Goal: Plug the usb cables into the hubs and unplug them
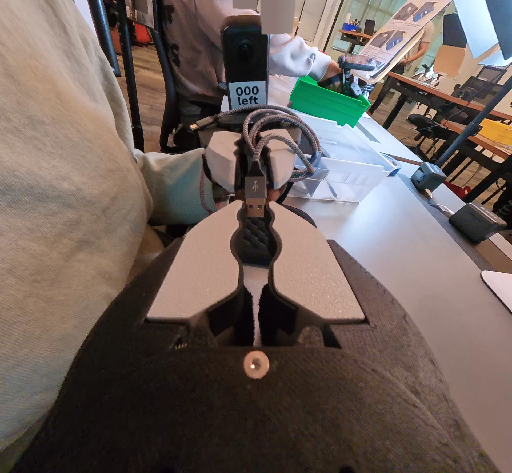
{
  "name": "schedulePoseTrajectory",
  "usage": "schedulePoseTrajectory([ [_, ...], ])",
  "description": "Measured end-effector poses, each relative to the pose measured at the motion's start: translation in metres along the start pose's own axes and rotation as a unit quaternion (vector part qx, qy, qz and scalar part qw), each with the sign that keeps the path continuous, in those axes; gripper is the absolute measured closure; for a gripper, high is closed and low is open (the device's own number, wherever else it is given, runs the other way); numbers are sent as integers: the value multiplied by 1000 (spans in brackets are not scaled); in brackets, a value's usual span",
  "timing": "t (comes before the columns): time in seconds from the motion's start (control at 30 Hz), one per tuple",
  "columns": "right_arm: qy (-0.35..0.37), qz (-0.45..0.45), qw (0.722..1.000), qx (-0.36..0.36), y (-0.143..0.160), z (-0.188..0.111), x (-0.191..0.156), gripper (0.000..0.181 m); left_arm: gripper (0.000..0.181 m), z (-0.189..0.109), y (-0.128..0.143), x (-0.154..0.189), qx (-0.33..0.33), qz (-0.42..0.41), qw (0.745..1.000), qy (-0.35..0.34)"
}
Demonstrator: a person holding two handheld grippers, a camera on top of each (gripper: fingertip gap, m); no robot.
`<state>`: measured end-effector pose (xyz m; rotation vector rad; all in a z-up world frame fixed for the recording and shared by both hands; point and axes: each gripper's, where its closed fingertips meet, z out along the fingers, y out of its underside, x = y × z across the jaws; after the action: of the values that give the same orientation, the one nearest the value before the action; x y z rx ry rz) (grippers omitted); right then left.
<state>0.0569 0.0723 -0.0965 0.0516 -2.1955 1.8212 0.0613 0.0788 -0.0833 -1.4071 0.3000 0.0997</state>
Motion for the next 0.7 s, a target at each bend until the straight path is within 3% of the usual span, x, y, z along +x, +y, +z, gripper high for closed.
schedulePoseTrajectory([
  [0.37, -13, 0, 1000, -8, 1, 1, -5, 169, 168, 2, 1, 4, 20, -18, 999, 22],
  [0.5, -27, 5, 999, -18, 5, 2, -8, 169, 159, 3, -3, 7, 39, -27, 998, 32],
  [0.7, -46, 13, 999, -10, 2, 0, -13, 169, 167, 5, -1, 12, 31, -15, 998, 47],
])
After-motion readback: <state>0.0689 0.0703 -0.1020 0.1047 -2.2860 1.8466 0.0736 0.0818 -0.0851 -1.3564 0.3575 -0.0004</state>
